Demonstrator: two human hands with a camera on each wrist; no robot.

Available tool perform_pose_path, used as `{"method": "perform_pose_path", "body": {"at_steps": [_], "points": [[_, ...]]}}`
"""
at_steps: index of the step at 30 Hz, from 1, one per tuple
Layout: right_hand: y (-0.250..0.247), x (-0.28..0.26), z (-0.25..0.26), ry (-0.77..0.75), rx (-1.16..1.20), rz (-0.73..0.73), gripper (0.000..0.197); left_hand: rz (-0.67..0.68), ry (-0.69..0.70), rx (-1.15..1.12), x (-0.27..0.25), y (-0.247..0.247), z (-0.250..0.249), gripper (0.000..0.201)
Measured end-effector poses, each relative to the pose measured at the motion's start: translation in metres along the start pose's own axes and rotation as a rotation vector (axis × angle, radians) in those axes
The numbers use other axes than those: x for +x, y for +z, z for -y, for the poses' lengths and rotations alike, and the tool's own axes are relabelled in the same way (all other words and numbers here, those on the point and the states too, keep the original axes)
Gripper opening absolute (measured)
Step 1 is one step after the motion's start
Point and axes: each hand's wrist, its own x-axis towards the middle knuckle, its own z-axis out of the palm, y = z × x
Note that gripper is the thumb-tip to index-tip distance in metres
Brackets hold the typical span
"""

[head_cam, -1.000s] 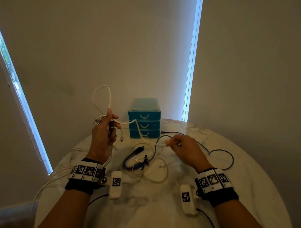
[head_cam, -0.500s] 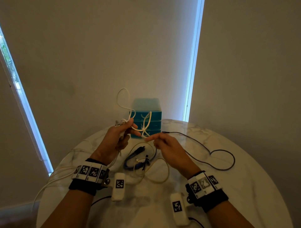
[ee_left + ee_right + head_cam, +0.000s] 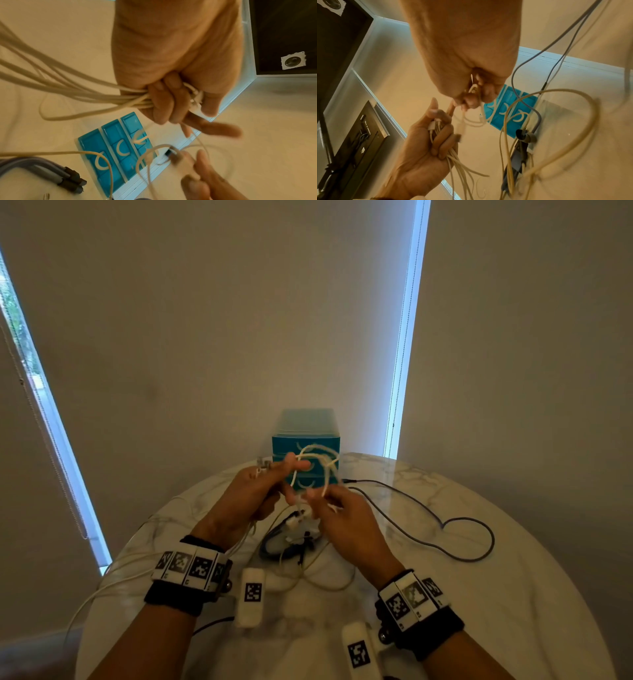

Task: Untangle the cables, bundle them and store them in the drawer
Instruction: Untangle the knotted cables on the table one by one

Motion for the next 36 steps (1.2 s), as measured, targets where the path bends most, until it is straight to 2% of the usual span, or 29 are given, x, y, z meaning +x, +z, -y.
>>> {"method": "perform_pose_path", "body": {"at_steps": [4, 7, 10, 15, 18, 20, 22, 26, 29, 32, 34, 35, 36], "points": [[-0.004, 0.001, 0.011, 0.191, 0.507, -0.15, 0.029, -0.234, 0.017, -0.089, 0.007, -0.002, 0.007, 0.048], [-0.003, 0.003, 0.013, 0.289, 0.651, -0.176, 0.035, -0.235, 0.055, -0.04, 0.006, 0.005, 0.009, 0.054], [0.0, 0.002, 0.014, 0.335, 0.684, -0.166, 0.038, -0.174, 0.087, 0.031, 0.003, 0.011, 0.01, 0.044], [0.006, 0.001, 0.013, 0.327, 0.58, -0.098, 0.036, -0.186, 0.157, 0.066, -0.001, 0.021, 0.003, 0.021], [0.002, 0.0, 0.012, 0.298, 0.519, 0.027, 0.03, -0.326, 0.201, 0.009, 0.003, 0.016, 0.004, 0.023], [-0.011, 0.003, 0.014, 0.256, 0.503, 0.014, 0.022, -0.495, 0.223, -0.129, 0.009, 0.002, 0.007, 0.024], [-0.03, 0.012, 0.017, 0.186, 0.547, -0.151, 0.019, -0.649, 0.249, -0.284, 0.014, -0.014, 0.007, 0.025], [-0.082, 0.04, 0.02, -0.002, 0.751, -0.679, 0.015, -0.866, 0.268, -0.461, 0.013, -0.037, 0.003, 0.038], [-0.118, 0.053, 0.017, -0.045, 0.795, -0.983, 0.021, -0.959, 0.257, -0.487, 0.015, -0.044, 0.004, 0.047], [-0.138, 0.07, 0.022, -0.037, 0.826, -1.236, 0.025, -0.989, 0.281, -0.496, 0.017, -0.042, 0.004, 0.05], [-0.126, 0.097, 0.035, -0.046, 0.891, -1.274, 0.023, -1.017, 0.314, -0.462, 0.019, -0.04, 0.006, 0.05], [-0.107, 0.115, 0.049, -0.047, 0.941, -1.184, 0.023, -1.03, 0.342, -0.44, 0.019, -0.04, 0.006, 0.05], [-0.081, 0.128, 0.072, -0.061, 0.976, -0.963, 0.022, -1.046, 0.373, -0.423, 0.019, -0.04, 0.005, 0.05]]}}
